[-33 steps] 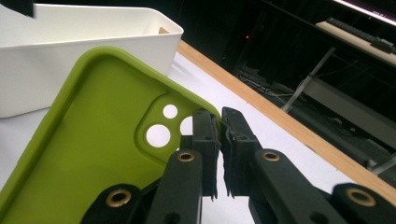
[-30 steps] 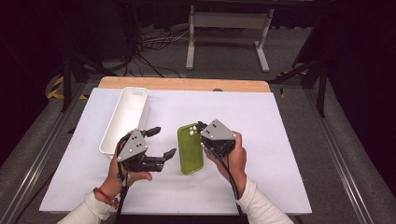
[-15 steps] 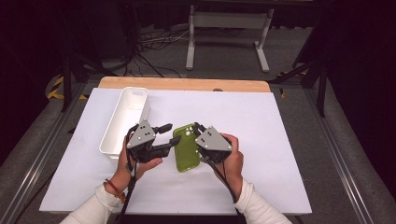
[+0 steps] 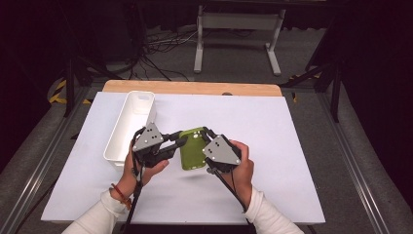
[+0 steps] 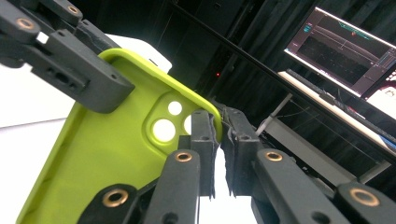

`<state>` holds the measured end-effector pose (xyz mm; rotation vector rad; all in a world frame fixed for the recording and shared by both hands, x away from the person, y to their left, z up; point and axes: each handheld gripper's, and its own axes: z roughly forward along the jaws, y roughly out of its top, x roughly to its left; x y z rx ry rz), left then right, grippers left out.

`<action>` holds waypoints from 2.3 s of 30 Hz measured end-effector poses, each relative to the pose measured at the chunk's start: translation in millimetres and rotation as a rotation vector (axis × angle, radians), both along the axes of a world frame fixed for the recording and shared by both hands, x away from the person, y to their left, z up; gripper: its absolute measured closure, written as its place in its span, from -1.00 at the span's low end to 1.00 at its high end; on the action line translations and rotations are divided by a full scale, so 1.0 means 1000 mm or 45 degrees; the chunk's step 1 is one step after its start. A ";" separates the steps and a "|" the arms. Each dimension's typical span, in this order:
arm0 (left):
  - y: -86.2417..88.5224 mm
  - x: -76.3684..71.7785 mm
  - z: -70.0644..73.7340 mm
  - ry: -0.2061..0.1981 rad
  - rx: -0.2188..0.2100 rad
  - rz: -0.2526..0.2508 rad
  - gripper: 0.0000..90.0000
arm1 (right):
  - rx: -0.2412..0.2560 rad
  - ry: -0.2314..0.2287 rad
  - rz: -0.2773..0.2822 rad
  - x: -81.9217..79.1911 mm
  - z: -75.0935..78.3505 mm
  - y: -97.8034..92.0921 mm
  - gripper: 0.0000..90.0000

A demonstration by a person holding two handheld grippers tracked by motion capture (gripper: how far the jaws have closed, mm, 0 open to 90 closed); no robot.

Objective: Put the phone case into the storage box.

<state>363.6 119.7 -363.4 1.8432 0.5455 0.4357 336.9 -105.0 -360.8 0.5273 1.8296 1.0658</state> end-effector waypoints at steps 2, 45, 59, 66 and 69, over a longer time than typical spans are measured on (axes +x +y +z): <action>0.002 0.001 0.001 -0.005 -0.003 0.014 0.69 | 0.003 -0.004 0.006 -0.001 0.000 0.001 0.85; 0.035 -0.004 0.013 -0.104 -0.042 0.042 0.74 | 0.162 0.163 0.177 -0.008 -0.008 -0.031 0.09; 0.051 -0.007 0.021 -0.123 -0.072 0.059 0.74 | 0.130 0.168 0.191 -0.013 -0.018 -0.041 -0.31; 0.057 -0.009 0.024 -0.137 -0.086 0.069 0.74 | 0.114 0.178 0.182 -0.016 -0.023 -0.048 -0.42; 0.060 -0.009 0.026 -0.139 -0.090 0.070 0.74 | 0.117 0.181 0.166 -0.017 -0.025 -0.052 -0.49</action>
